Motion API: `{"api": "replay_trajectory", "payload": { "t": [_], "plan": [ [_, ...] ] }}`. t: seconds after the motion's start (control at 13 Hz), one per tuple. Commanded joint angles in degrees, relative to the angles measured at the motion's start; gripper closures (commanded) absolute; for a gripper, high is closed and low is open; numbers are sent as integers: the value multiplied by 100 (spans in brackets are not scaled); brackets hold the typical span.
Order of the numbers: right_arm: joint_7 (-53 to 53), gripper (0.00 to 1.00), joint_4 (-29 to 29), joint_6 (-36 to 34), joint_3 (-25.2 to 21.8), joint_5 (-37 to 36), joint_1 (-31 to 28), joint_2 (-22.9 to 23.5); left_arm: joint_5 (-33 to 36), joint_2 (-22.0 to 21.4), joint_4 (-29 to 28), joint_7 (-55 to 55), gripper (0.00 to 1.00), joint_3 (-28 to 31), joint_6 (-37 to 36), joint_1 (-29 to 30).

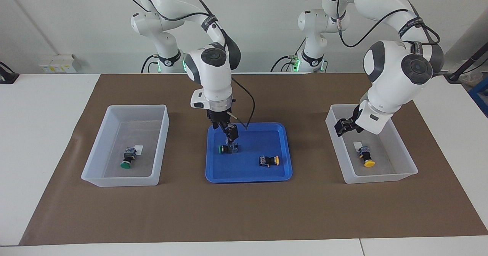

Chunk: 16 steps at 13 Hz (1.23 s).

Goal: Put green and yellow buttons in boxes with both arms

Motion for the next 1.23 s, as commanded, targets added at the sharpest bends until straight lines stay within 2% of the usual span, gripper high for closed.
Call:
{"api": "replay_trajectory", "payload": {
  "t": [0.0,0.31,0.46,0.69,0.92,1.0,1.07,1.15],
  "plan": [
    [537,0,253,214,4,110,188,517,-57,-17,50,-166,22,45,79,-51],
    [557,0,166,435,4,127,198,668,-171,-61,-3,-561,23,37,307,-77],
    [557,5,113,496,4,127,146,721,-171,-78,-125,-850,24,37,535,-182],
    [557,28,16,646,-5,268,93,730,-372,-271,-704,-2068,24,28,1368,-472],
    [557,36,-98,875,-5,356,84,721,-435,-412,-1267,-3563,24,28,2177,-894],
    [557,46,-98,875,-5,356,84,721,-435,-421,-1417,-4029,24,28,2432,-1008],
    [539,76,-98,883,-5,356,84,721,-435,-430,-1557,-4425,24,36,2670,-1131],
    [530,100,-98,884,-5,356,84,721,-435,-447,-1698,-4794,24,37,2907,-1184]
  ]
}}
